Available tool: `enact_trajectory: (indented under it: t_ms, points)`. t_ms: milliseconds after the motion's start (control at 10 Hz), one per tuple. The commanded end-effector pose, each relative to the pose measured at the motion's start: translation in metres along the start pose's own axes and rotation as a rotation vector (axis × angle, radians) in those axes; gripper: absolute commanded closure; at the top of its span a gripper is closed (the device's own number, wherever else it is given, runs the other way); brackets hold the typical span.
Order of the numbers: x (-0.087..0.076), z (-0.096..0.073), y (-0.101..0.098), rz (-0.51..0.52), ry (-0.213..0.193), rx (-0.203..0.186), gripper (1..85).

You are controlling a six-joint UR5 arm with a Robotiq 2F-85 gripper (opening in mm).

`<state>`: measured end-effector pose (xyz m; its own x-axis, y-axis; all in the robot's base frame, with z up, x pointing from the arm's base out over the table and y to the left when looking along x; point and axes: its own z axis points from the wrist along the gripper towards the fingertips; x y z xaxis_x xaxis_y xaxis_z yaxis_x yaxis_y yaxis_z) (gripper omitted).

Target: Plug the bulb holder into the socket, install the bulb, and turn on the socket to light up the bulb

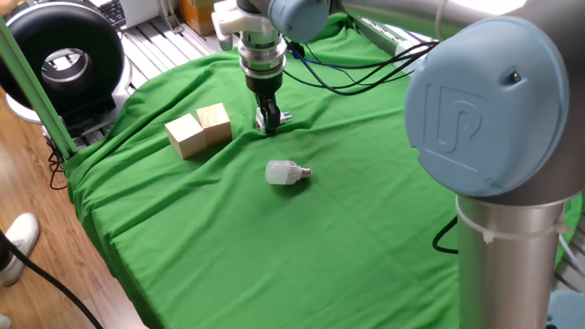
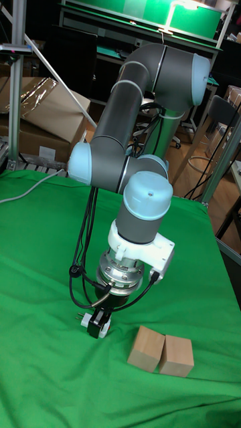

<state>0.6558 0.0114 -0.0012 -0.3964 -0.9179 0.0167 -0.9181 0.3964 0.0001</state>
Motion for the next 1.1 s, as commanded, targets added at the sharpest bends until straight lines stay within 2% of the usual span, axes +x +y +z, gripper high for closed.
enact_trajectory:
  t_ms: [0, 300, 400, 500, 700, 900, 1000]
  points:
    - [-0.002, 0.000, -0.001, 0.009, -0.010, 0.001, 36.7]
    - [0.002, -0.001, -0.002, 0.029, 0.006, 0.010, 52.3]
    - [0.007, -0.008, -0.005, 0.053, 0.027, 0.032, 71.3]
    - [0.011, -0.019, -0.008, 0.062, 0.046, 0.059, 84.7]
    - [0.001, -0.034, 0.009, 0.049, 0.007, 0.009, 84.7]
    - [-0.010, -0.052, 0.018, -0.026, -0.044, -0.037, 84.7]
    - [-0.003, -0.062, 0.015, -0.065, -0.040, -0.027, 84.7]
